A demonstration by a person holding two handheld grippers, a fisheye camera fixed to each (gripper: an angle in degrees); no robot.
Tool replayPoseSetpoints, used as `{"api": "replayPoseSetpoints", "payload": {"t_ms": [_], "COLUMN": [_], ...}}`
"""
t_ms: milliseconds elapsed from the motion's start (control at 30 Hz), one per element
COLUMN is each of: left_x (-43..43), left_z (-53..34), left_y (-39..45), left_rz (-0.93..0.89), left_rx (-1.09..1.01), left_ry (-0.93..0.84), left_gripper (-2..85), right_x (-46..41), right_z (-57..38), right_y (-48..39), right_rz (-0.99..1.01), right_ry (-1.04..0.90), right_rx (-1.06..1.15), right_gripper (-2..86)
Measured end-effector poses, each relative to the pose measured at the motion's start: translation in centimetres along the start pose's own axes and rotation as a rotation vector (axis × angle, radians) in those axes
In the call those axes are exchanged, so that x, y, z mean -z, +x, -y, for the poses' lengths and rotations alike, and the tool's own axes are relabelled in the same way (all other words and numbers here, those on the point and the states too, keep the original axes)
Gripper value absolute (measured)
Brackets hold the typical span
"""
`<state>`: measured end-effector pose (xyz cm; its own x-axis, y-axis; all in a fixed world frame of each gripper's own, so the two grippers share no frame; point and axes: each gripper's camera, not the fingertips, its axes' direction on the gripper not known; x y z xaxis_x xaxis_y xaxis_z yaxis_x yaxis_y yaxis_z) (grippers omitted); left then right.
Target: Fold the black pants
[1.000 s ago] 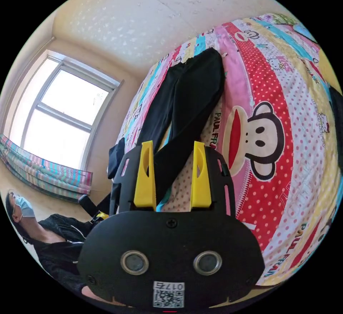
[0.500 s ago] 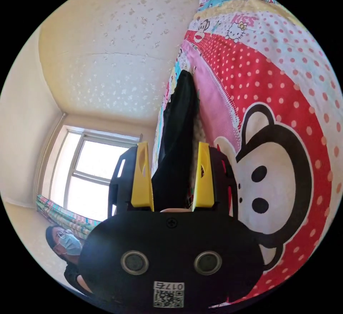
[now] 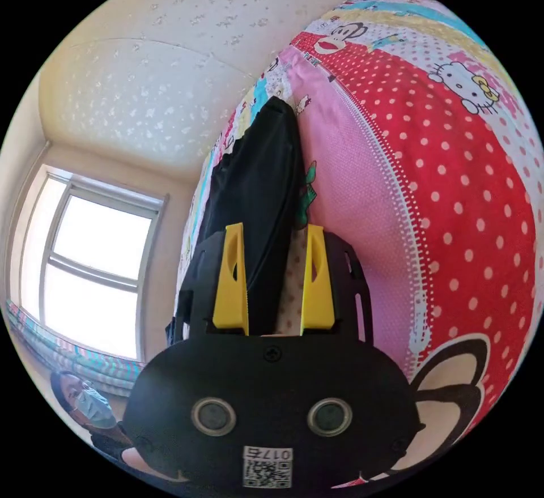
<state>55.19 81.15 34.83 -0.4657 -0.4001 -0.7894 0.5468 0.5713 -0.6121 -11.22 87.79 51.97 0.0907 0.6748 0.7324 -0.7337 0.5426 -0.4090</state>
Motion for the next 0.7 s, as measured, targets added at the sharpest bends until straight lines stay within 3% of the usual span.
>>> {"api": "replayPoseSetpoints", "payload": {"t_ms": [233,433,533,700], "left_x": [2.4,6.3,9.4,16.0], "left_z": [1.6,3.5,3.6,2.2], "left_y": [-2.6,-4.0,-4.5,-6.3], "left_rz": [-0.012,-0.017,0.029,0.184], "left_rx": [0.080,0.231,0.300,0.376], "left_ry": [0.081,0.144,0.178,0.262], "left_gripper": [0.7,0.8,0.8,0.4], "right_x": [-4.5,-8.0,-13.5,-26.5], "right_z": [-1.0,-1.9,-2.5,-7.3], "right_y": [-3.6,-12.8,-18.8,-24.3], "right_rz": [-0.360,-0.374,-0.388,-0.585], "right_ry": [0.068,0.157,0.081,-0.041], "right_rx": [0.137,0.289,0.392,0.516], "right_gripper": [4.3,3.3,3.2,3.2]}}
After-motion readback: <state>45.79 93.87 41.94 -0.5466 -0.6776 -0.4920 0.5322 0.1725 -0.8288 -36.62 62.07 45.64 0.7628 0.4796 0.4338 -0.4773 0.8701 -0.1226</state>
